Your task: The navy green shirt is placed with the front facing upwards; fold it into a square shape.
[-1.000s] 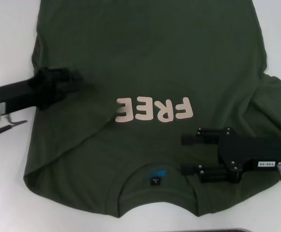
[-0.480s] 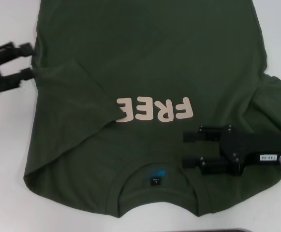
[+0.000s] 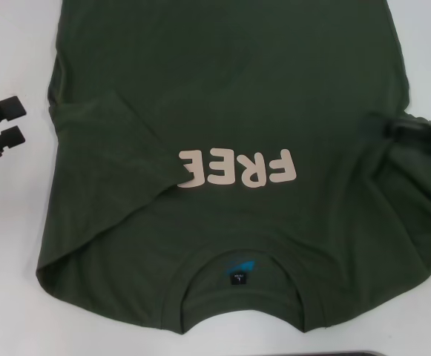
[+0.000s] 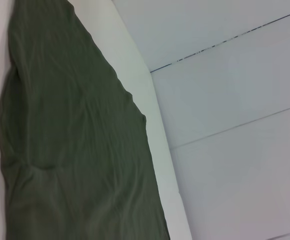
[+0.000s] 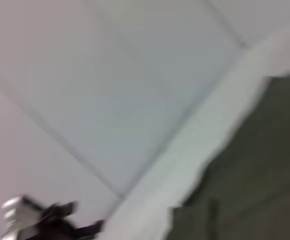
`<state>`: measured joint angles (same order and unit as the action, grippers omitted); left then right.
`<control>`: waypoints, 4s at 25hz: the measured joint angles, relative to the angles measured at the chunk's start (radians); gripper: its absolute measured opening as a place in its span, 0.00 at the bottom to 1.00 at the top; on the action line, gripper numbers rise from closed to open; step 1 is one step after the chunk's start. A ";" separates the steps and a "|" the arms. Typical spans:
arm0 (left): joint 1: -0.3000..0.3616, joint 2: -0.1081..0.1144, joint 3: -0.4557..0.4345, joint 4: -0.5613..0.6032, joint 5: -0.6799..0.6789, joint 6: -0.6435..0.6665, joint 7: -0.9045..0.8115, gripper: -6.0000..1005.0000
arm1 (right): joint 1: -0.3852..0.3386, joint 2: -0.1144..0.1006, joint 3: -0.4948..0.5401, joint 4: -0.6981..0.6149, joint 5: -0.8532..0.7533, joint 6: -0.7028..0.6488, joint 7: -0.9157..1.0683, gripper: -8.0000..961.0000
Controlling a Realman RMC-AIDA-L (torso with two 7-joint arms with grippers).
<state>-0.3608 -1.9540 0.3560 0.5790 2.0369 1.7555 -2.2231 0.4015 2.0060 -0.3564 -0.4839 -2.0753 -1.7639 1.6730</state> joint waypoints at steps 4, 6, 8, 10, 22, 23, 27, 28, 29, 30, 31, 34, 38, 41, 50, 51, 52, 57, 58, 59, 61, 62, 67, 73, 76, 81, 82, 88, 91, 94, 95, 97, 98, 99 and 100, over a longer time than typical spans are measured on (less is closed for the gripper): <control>-0.009 -0.007 0.001 0.000 0.000 0.011 0.000 0.86 | -0.021 -0.075 -0.004 -0.086 -0.069 0.047 0.263 0.83; -0.017 -0.009 0.005 0.002 0.000 0.014 0.000 0.85 | -0.025 -0.104 -0.004 -0.137 -0.118 0.065 0.367 0.83; -0.020 -0.010 0.008 0.003 0.000 0.015 0.001 0.85 | -0.026 -0.127 -0.005 -0.187 -0.165 0.065 0.444 0.83; -0.020 -0.010 0.007 0.004 0.000 0.013 0.001 0.85 | -0.023 -0.140 -0.003 -0.242 -0.220 0.055 0.504 0.83; -0.011 -0.008 -0.009 0.005 0.000 0.014 -0.003 0.85 | 0.019 -0.140 -0.003 -0.371 -0.452 0.074 0.645 0.81; -0.012 -0.008 -0.009 0.005 0.000 0.014 -0.003 0.85 | 0.020 -0.140 -0.003 -0.371 -0.456 0.079 0.651 0.81; -0.015 -0.010 -0.009 0.005 0.000 0.009 -0.003 0.85 | 0.019 -0.135 0.003 -0.371 -0.457 0.100 0.661 0.80; -0.015 -0.010 -0.009 0.004 0.000 0.007 -0.002 0.85 | 0.018 -0.133 0.002 -0.371 -0.457 0.108 0.661 0.80; -0.015 -0.010 -0.009 0.003 0.000 0.006 -0.002 0.85 | 0.018 -0.131 0.000 -0.371 -0.457 0.116 0.661 0.80; -0.016 -0.010 -0.009 0.002 0.000 0.005 -0.002 0.85 | 0.018 -0.128 -0.002 -0.368 -0.457 0.123 0.660 0.80; -0.016 -0.010 -0.010 0.002 0.000 0.005 -0.002 0.85 | 0.018 -0.126 -0.003 -0.363 -0.458 0.128 0.660 0.80; -0.017 -0.010 -0.011 0.005 0.000 0.004 -0.003 0.85 | 0.025 -0.125 -0.004 -0.338 -0.458 0.147 0.657 0.79; -0.017 -0.009 -0.011 0.003 0.000 0.002 -0.002 0.85 | 0.034 -0.125 -0.006 -0.303 -0.458 0.180 0.656 0.78; -0.017 -0.010 -0.011 0.003 0.000 0.001 -0.001 0.85 | 0.039 -0.125 -0.016 -0.286 -0.459 0.200 0.655 0.78; -0.015 -0.012 -0.011 0.000 0.000 0.001 0.005 0.84 | 0.058 -0.117 -0.029 -0.279 -0.459 0.217 0.655 0.77; -0.015 -0.012 -0.011 0.000 0.000 0.001 0.007 0.84 | 0.060 -0.115 -0.029 -0.274 -0.459 0.221 0.654 0.76; -0.014 -0.012 -0.011 0.000 0.000 0.001 0.007 0.84 | 0.062 -0.115 -0.030 -0.268 -0.459 0.224 0.654 0.76; -0.010 -0.012 -0.011 -0.001 0.000 0.001 0.009 0.84 | 0.068 -0.114 -0.042 -0.238 -0.459 0.241 0.654 0.75; -0.009 -0.012 -0.011 -0.001 0.000 0.001 0.009 0.84 | 0.068 -0.114 -0.045 -0.235 -0.459 0.242 0.655 0.75; -0.009 -0.012 -0.011 -0.001 0.000 0.001 0.009 0.84 | 0.068 -0.114 -0.045 -0.233 -0.459 0.243 0.657 0.75; -0.009 -0.014 -0.011 -0.001 0.000 0.001 0.009 0.84 | 0.068 -0.115 -0.046 -0.230 -0.459 0.243 0.662 0.75; -0.009 -0.014 -0.011 -0.001 0.000 0.001 0.010 0.84 | 0.068 -0.116 -0.046 -0.230 -0.459 0.243 0.665 0.75; -0.009 -0.019 -0.011 -0.001 0.000 0.006 0.010 0.84 | 0.059 -0.124 -0.036 -0.239 -0.456 0.237 0.670 0.70; -0.010 -0.023 -0.012 -0.001 0.000 0.007 0.010 0.84 | 0.056 -0.127 -0.036 -0.231 -0.457 0.241 0.664 0.57; -0.010 -0.023 -0.012 -0.001 0.000 0.010 0.010 0.84 | 0.056 -0.127 -0.041 -0.231 -0.457 0.241 0.662 0.50; -0.011 -0.023 -0.012 -0.001 0.000 0.011 0.010 0.84 | 0.057 -0.127 -0.044 -0.233 -0.457 0.235 0.654 0.25; -0.012 -0.023 -0.012 -0.001 0.000 0.011 0.010 0.84 | 0.057 -0.127 -0.043 -0.236 -0.457 0.231 0.653 0.23; -0.012 -0.022 -0.012 -0.001 0.000 0.011 0.008 0.84 | 0.052 -0.143 -0.036 -0.242 -0.458 0.214 0.659 0.09; -0.011 -0.021 -0.012 -0.001 0.000 0.011 0.007 0.84 | 0.046 -0.152 -0.036 -0.246 -0.458 0.211 0.663 0.04; -0.010 -0.019 -0.012 -0.001 -0.002 0.011 0.004 0.83 | 0.038 -0.159 -0.035 -0.270 -0.458 0.199 0.677 0.03; -0.010 -0.019 -0.012 -0.001 -0.002 0.011 0.003 0.83 | 0.034 -0.161 -0.035 -0.285 -0.458 0.195 0.686 0.03; -0.010 -0.019 -0.012 -0.001 -0.003 0.012 0.003 0.83 | 0.027 -0.164 -0.033 -0.319 -0.458 0.189 0.706 0.03; -0.011 -0.019 -0.012 -0.001 -0.003 0.012 0.002 0.83 | 0.024 -0.165 -0.031 -0.330 -0.457 0.187 0.712 0.03; -0.011 -0.019 -0.012 -0.001 -0.003 0.012 0.002 0.83 | 0.023 -0.166 -0.024 -0.342 -0.457 0.185 0.718 0.03; -0.013 -0.019 -0.012 -0.001 -0.003 0.012 0.002 0.83 | 0.022 -0.167 -0.017 -0.349 -0.456 0.184 0.721 0.03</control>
<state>-0.3737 -1.9727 0.3436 0.5783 2.0340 1.7679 -2.2208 0.4232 1.8390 -0.3734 -0.8331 -2.5317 -1.5798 2.3940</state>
